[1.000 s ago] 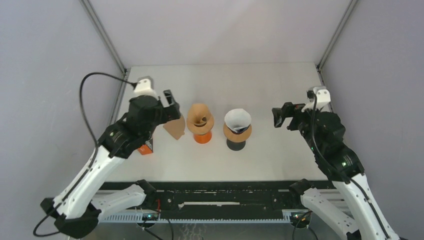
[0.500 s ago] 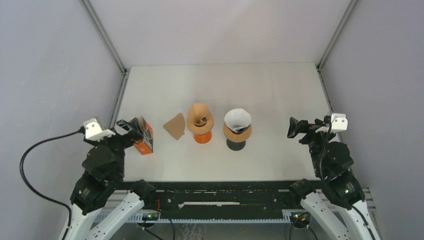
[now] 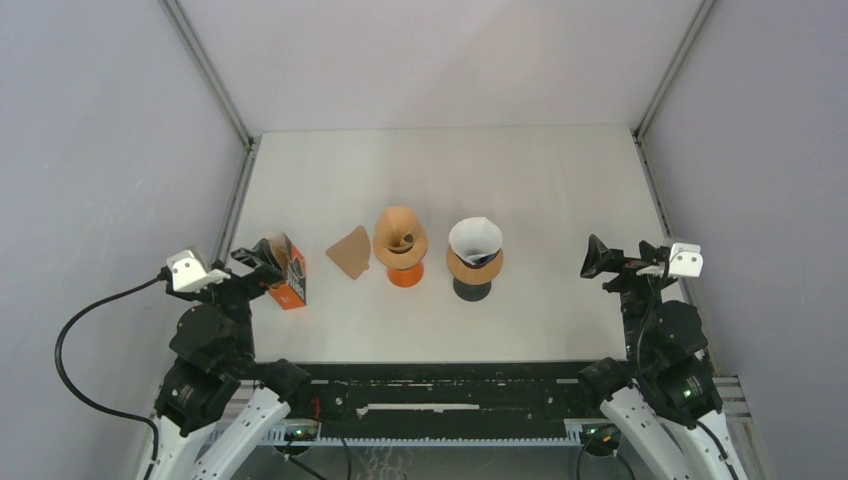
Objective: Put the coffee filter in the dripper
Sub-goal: Reset both arms
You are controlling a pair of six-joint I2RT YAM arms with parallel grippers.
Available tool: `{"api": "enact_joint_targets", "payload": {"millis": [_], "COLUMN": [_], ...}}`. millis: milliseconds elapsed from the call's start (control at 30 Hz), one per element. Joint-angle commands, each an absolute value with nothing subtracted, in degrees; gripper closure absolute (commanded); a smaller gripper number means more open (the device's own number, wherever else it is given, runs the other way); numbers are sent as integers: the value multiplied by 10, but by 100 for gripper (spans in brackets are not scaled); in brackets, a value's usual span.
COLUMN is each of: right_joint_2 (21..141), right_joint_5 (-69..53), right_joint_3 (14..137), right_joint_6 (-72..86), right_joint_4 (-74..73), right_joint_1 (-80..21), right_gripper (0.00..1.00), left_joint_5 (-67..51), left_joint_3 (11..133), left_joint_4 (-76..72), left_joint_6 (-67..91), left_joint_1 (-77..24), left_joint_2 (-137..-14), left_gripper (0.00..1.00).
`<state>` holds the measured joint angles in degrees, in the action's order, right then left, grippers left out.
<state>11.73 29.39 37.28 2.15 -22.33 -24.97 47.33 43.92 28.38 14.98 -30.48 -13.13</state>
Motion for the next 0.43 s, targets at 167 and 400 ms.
{"api": "enact_joint_targets", "payload": {"millis": [167,400], "right_joint_2": [107,104], "right_joint_5": [293,288], "right_joint_3": [368,365], "right_joint_6": [11,11], "right_joint_4": [-184,-184], "right_joint_1": [-237,-233], "right_gripper": [0,0], "left_joint_5": [417,411], "left_joint_3": [441,447], "left_joint_4": [260,268], "left_joint_6": [148,153], "left_joint_1": [-256,-249], "left_joint_2": [-147,-152], "left_gripper": [0,0]}}
